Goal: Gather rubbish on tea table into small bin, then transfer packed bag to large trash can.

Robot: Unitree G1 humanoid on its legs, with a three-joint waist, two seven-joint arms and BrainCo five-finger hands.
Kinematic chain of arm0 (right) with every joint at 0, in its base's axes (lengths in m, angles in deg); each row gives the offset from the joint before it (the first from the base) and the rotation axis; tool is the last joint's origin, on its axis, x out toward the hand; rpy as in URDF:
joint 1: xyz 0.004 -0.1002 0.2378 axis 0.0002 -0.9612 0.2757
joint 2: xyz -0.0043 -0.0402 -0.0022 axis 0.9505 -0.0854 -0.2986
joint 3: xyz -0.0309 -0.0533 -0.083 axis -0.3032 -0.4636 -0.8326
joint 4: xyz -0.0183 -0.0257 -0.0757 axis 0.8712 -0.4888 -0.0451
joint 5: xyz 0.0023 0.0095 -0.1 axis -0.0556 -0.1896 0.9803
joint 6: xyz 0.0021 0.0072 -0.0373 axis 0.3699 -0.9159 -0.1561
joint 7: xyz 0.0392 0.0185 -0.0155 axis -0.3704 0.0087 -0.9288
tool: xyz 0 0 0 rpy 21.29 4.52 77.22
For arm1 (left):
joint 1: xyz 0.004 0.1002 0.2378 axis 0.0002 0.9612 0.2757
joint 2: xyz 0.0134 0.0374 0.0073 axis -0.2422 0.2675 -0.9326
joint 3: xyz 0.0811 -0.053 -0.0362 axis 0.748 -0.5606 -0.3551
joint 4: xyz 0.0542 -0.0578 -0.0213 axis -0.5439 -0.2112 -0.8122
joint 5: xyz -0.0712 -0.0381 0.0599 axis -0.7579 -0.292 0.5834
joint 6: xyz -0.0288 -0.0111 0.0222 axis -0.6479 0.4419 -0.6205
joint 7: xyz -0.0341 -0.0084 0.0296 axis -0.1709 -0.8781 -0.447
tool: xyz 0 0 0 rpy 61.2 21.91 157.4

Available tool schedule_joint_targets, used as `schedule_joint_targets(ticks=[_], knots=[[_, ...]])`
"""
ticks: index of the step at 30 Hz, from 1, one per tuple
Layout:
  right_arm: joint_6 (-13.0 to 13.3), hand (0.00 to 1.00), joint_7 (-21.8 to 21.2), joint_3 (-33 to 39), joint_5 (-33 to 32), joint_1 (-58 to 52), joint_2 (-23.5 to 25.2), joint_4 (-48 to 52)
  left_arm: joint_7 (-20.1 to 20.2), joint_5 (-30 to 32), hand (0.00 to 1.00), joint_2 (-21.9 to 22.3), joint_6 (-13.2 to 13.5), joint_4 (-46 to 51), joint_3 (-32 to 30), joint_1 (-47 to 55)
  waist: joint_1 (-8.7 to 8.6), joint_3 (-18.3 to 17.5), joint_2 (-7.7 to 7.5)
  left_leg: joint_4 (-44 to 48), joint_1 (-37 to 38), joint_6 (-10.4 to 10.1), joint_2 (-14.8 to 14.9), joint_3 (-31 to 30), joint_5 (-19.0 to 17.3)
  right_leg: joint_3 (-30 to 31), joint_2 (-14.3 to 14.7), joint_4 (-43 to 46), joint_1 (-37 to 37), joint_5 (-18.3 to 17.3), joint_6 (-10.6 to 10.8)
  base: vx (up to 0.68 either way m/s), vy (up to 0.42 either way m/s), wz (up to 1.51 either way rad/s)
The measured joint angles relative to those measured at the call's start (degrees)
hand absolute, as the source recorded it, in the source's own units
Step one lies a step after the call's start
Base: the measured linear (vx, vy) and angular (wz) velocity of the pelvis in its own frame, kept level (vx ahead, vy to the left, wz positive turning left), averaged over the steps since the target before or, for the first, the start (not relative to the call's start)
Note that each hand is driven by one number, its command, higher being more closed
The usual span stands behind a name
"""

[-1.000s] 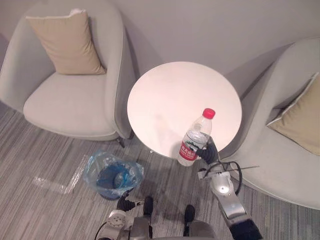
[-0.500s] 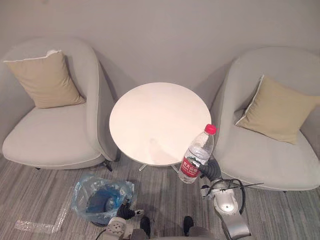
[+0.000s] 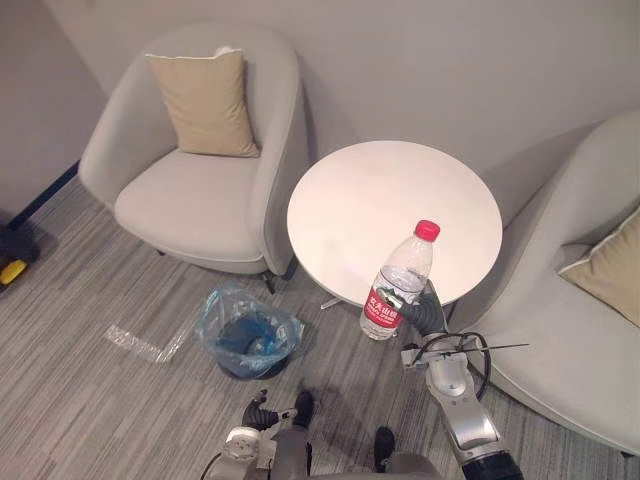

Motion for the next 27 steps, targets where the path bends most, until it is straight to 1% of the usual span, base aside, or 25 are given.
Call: schedule_joint_targets(ticks=[1, 2, 3, 4, 5, 6, 7, 8, 9, 10, 12, 13, 14, 19, 20, 21, 22, 23, 24, 25, 26, 27], knots=[[-0.3, 1.00, 0.3, 1.9, 0.0, -0.4, -0.1, 0.0, -0.1, 0.0, 0.00, 0.0, 0.1, 0.2, 0.0, 0.0, -0.31, 0.1, -0.30, 9.1, -1.4, 0.5, -0.6, 2.2, -0.5, -1.7, -2.2, 1.2, -0.7, -0.1, 0.1, -0.12, 0.011, 0.73], [-0.4, 1.00, 0.5, 2.5, 0.0, -0.8, -0.1, 0.0, -0.1, 0.0, 0.00, 0.0, 0.1, 0.3, 0.0, 0.1, -0.51, 0.1, -0.22, 12.8, -1.3, 1.1, -0.3, 3.5, -1.0, -2.3, -2.7, 1.6, -0.6, -0.2, 0.2, -0.10, 0.031, 0.65], [-0.4, 1.00, 0.9, 3.2, -0.2, -1.9, -0.4, 0.0, -0.3, 0.0, 0.00, 0.1, -0.1, 0.5, 0.0, 0.9, -1.32, -0.2, 0.31, 18.0, -0.5, 1.8, 1.4, 6.2, -4.4, -3.7, -3.2, 2.6, -0.4, -0.8, 1.0, -0.07, 0.087, 0.72], [-0.6, 1.00, 1.1, 3.4, -0.3, -2.6, -0.6, 0.0, -0.3, 0.2, 0.00, 0.2, -0.2, 0.5, 0.0, 1.3, -1.82, -0.7, 1.37, 15.9, -0.4, 0.9, 1.3, 6.8, -4.7, -5.3, -3.0, 3.1, -0.4, -1.3, 1.7, -0.08, 0.108, 0.76], [-0.8, 1.00, 1.1, 3.6, -0.4, -2.9, -0.4, 0.0, -0.3, 0.4, 0.00, 0.0, -0.2, 0.5, 0.3, 1.3, -2.04, -0.8, 1.02, 14.1, 0.4, 0.6, 0.8, 6.8, -4.4, -5.2, -3.1, 2.7, -0.3, -1.4, 2.1, -0.06, 0.143, 0.78], [-0.9, 1.00, 1.1, 4.1, -0.6, -3.2, 0.3, 0.0, -0.3, 1.3, 0.00, -0.4, -0.2, 0.5, 1.3, 1.4, -2.06, -1.0, 0.38, 7.0, 2.9, 0.4, -0.2, 6.9, -4.4, -6.6, -3.4, 1.3, -0.1, -0.7, 2.8, -0.04, 0.120, 0.54], [-0.9, 1.00, 1.1, 4.2, -0.6, -3.2, 0.5, 0.0, -0.3, 1.3, 0.00, -0.6, -0.2, 0.4, 1.7, 1.3, -2.02, -1.0, 0.21, 4.7, 3.7, 0.2, -0.6, 7.0, -4.2, -7.2, -3.4, 0.9, 0.1, -0.4, 2.8, -0.06, 0.137, 0.72], [-1.0, 1.00, 1.0, 4.3, -0.6, -3.5, 1.1, -0.2, -0.3, 1.8, 0.00, -0.8, -0.3, 0.4, 1.7, 1.2, -1.96, -1.0, -0.57, -0.2, 5.3, 0.0, -1.9, 6.5, -2.0, -8.5, -3.7, -0.2, 1.0, 0.1, 3.1, -0.06, 0.104, 0.63], [-1.1, 1.00, 0.9, 4.2, -0.6, -3.8, 2.2, -0.3, -0.3, 2.0, 0.00, -1.0, -0.3, 0.1, 1.7, 1.3, -1.75, -1.3, -1.12, -3.6, 7.0, 0.6, -3.0, 5.6, -0.2, -8.7, -3.9, -1.3, 2.0, 0.3, 3.6, -0.05, 0.086, 0.57], [-1.1, 1.00, 0.9, 4.0, -0.6, -3.8, 2.7, -0.3, -0.3, 2.2, 0.00, -1.1, -0.3, 0.0, 1.7, 1.3, -1.63, -1.4, -1.19, -4.6, 7.6, 0.7, -3.3, 5.5, 0.1, -8.6, -3.9, -1.5, 2.4, 0.2, 3.9, -0.05, 0.082, 0.31], [-1.1, 1.00, 0.6, 2.2, -0.5, -3.9, 4.1, -0.8, -0.4, 2.8, 0.00, -1.6, -0.7, -0.4, 1.7, 1.9, -1.51, -2.1, -1.31, -10.0, 10.7, 1.1, -4.5, 5.2, 1.5, -7.6, -4.1, -2.4, 3.6, 0.2, 4.9, -0.03, 0.097, 0.17], [-1.1, 1.00, 0.5, 1.9, -0.5, -3.9, 4.1, -1.1, -0.4, 2.8, 0.00, -1.7, -0.7, -0.6, 1.7, 1.9, -1.48, -2.2, -1.32, -10.7, 10.8, 1.2, -4.7, 5.3, 1.7, -7.4, -4.1, -2.6, 3.7, 0.1, 5.0, -0.01, 0.109, 0.14], [-1.3, 1.00, 0.2, 1.3, -0.4, -3.8, 4.5, -3.0, -0.4, 2.9, 0.00, -1.8, -0.9, -1.1, 1.5, 1.9, -1.38, -2.6, -1.82, -11.3, 11.2, 1.3, -5.1, 5.7, 1.6, -6.1, -4.0, -3.2, 3.8, 0.1, 5.1, 0.01, 0.081, 0.06], [-2.0, 1.00, -0.3, -0.8, -0.3, -3.7, 4.7, -5.5, -0.4, 3.1, 0.00, -2.1, -0.9, -1.3, 0.8, 2.2, -0.77, -3.1, -2.64, -11.2, 11.4, 1.8, -5.9, 6.4, 0.7, -3.7, -4.2, -3.5, 3.8, -0.2, 5.6, 0.07, 0.060, -0.06], [-2.0, 1.00, -0.6, -1.3, -0.3, -3.6, 4.8, -6.7, -0.4, 3.1, 0.00, -2.0, -0.9, -1.3, -0.3, 2.3, -0.70, -3.0, -3.16, -10.7, 11.4, 2.2, -6.6, 7.0, -0.5, -2.9, -5.1, -2.0, 3.5, -2.3, 7.2, 0.13, 0.056, -0.04], [-2.1, 1.00, -0.6, -1.5, -0.1, -3.7, 4.6, -7.2, -0.4, 3.1, 0.00, -2.1, -0.8, -1.2, -0.5, 2.3, -0.53, -3.1, -3.49, -9.6, 11.3, 2.5, -7.1, 7.3, -1.6, -2.3, -6.0, 0.1, 2.8, -4.3, 8.1, 0.21, 0.074, 0.04], [-2.1, 1.00, -0.7, -1.5, 0.1, -3.7, 4.3, -7.3, -0.4, 3.0, 0.00, -2.4, -0.7, -1.1, -0.7, 2.3, -0.42, -2.9, -4.32, -6.9, 10.8, 2.8, -8.2, 7.2, -3.7, -1.9, -7.7, 3.4, 2.1, -6.2, 9.1, 0.17, 0.050, 0.13], [-2.1, 1.00, -0.7, -1.5, 0.1, -3.7, 4.2, -7.3, -0.4, 3.0, 0.00, -2.6, -0.7, -1.0, -0.6, 2.3, -0.49, -2.9, -4.76, -5.9, 10.4, 2.9, -8.5, 6.9, -4.7, -1.9, -8.3, 4.4, 2.0, -6.2, 9.2, 0.22, 0.057, 0.26], [-2.1, 1.00, -0.8, -1.5, 0.2, -3.7, 3.9, -7.3, -0.4, 2.9, 0.00, -2.7, -0.7, -1.0, -0.5, 2.2, -0.59, -3.0, -4.95, -2.6, 9.8, 3.1, -9.1, 5.5, -7.5, -1.3, -9.6, 9.3, 1.3, -6.0, 9.1, 0.25, 0.075, 0.39], [-2.1, 1.00, -0.8, -1.5, 0.2, -4.0, 3.5, -7.3, -0.5, 2.9, 0.00, -2.5, -0.7, -1.2, -0.4, 2.3, -0.76, -2.9, -4.69, -0.2, 9.5, 3.4, -8.6, 3.8, -9.4, 0.4, -9.8, 17.7, -1.8, -5.2, 8.4, 0.31, 0.087, 0.43], [-2.1, 1.00, -0.8, -1.5, 0.2, -4.0, 3.5, -7.3, -0.5, 2.8, 0.00, -2.6, -0.7, -1.2, -0.5, 2.3, -0.87, -3.1, -4.02, 0.3, 9.9, 3.5, -8.4, 3.0, -9.6, 1.4, -9.7, 21.4, -3.0, -4.6, 7.7, 0.37, 0.060, 0.61], [-2.2, 1.00, -0.9, -1.5, 0.2, -4.0, 2.9, -7.4, -0.5, 2.7, 0.00, -2.7, -0.8, -1.2, -0.5, 2.5, -1.47, -2.7, -3.65, 1.8, 11.4, 4.1, -7.3, 0.6, -10.4, 3.9, -8.5, 30.0, -6.7, -4.2, 5.1, 0.35, -0.024, 0.77]])
